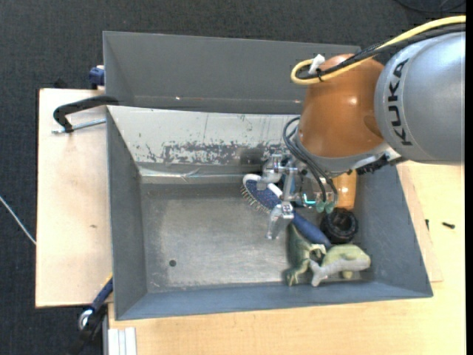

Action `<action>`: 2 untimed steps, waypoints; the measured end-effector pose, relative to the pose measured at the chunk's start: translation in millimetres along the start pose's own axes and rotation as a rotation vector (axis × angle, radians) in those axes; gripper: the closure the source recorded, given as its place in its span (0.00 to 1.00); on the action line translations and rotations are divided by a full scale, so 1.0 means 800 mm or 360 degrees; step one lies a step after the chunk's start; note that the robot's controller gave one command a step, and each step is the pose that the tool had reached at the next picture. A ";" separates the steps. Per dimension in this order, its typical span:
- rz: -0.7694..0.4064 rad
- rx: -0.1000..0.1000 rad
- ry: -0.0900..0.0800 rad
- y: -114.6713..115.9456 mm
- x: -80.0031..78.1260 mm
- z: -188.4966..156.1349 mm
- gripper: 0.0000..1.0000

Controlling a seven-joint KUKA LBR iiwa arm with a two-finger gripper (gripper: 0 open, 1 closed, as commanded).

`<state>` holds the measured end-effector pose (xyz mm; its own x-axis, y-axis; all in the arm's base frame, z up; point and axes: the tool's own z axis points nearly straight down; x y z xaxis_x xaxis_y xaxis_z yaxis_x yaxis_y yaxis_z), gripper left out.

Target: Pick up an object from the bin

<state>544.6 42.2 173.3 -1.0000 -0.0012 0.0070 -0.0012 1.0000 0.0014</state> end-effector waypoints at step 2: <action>-0.0098 -0.0002 -0.0056 -0.110 -0.050 0.091 0.00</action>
Offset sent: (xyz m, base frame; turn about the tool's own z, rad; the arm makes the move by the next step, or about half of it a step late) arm 0.0342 -0.0425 -0.1033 -0.2593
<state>583.8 -45.3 100.5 -0.9976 -0.0626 -0.0285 -0.0627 0.9980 0.0017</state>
